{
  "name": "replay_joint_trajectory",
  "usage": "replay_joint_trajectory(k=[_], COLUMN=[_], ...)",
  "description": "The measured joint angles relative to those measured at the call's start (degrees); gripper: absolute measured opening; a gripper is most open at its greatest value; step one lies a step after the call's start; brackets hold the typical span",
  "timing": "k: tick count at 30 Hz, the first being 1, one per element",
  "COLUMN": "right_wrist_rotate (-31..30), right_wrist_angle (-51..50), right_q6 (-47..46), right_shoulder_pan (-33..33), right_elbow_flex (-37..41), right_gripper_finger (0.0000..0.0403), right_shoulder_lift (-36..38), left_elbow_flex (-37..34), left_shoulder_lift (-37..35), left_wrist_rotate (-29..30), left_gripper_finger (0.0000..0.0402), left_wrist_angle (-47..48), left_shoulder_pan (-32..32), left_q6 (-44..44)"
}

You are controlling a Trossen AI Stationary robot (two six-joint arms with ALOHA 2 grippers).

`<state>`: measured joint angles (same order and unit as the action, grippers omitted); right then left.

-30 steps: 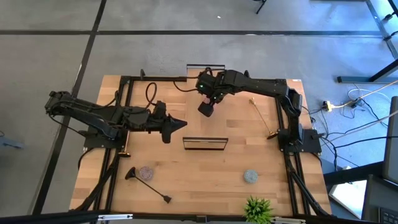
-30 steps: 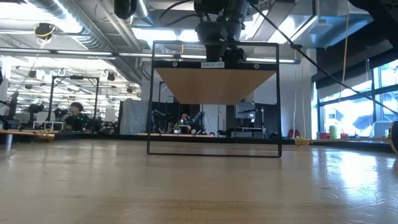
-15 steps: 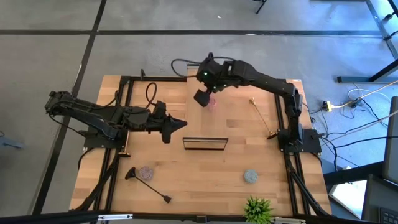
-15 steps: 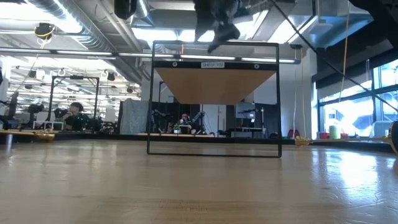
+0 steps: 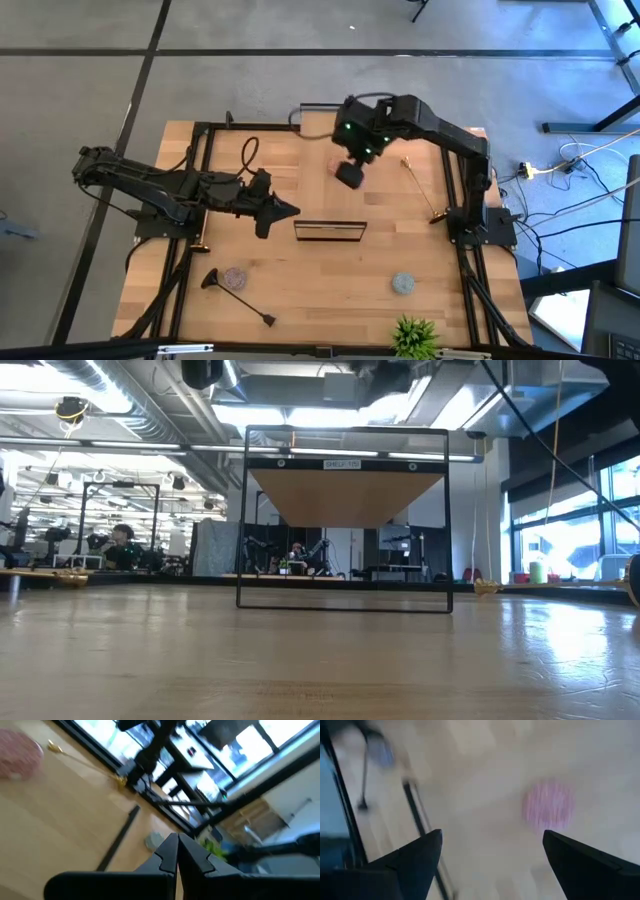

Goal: Pick & Place candle stick holders
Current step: Put the gold candle holder on the shelf

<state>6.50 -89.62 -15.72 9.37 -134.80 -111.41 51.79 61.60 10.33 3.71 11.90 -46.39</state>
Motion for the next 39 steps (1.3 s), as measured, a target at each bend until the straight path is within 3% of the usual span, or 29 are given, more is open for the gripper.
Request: replay_joint_trajectory(k=[8,15,18,25,28,32,39], right_wrist_rotate=[3.31,9.42,9.38,8.35,4.70,3.96,-2.56], right_wrist_angle=[-0.42,-0.38,-0.39,7.43,12.78,12.08,8.13], right_q6=[-9.37,-20.89,-25.46,-37.16,-39.52,-45.38,-49.94], right_shoulder_pan=[-6.73,-15.02,-19.64,-31.04,-34.04,-35.04,-38.79], right_elbow_flex=[1.34,1.51,1.51,1.52,1.51,1.58,1.57], right_gripper_finger=[0.0348,0.0348,0.0348,0.0348,0.0348,0.0348,0.0348], right_shoulder_lift=[2.41,2.12,1.98,0.77,-0.61,-1.07,-0.97], left_elbow_flex=[0.00,0.00,0.00,0.00,0.00,0.00,0.00], left_shoulder_lift=[0.00,0.00,-0.02,0.00,0.00,0.00,0.16], left_wrist_rotate=[-7.57,-8.50,-8.15,-5.32,-5.24,-4.85,-4.83], left_gripper_finger=[0.0006,0.0006,0.0006,0.0006,0.0006,0.0006,0.0006], left_wrist_angle=[4.07,6.32,8.04,10.89,11.22,11.21,11.51], left_shoulder_pan=[0.00,0.38,1.27,1.99,1.89,0.72,-1.87], left_q6=[-0.39,0.12,0.94,1.63,2.70,3.23,2.13])
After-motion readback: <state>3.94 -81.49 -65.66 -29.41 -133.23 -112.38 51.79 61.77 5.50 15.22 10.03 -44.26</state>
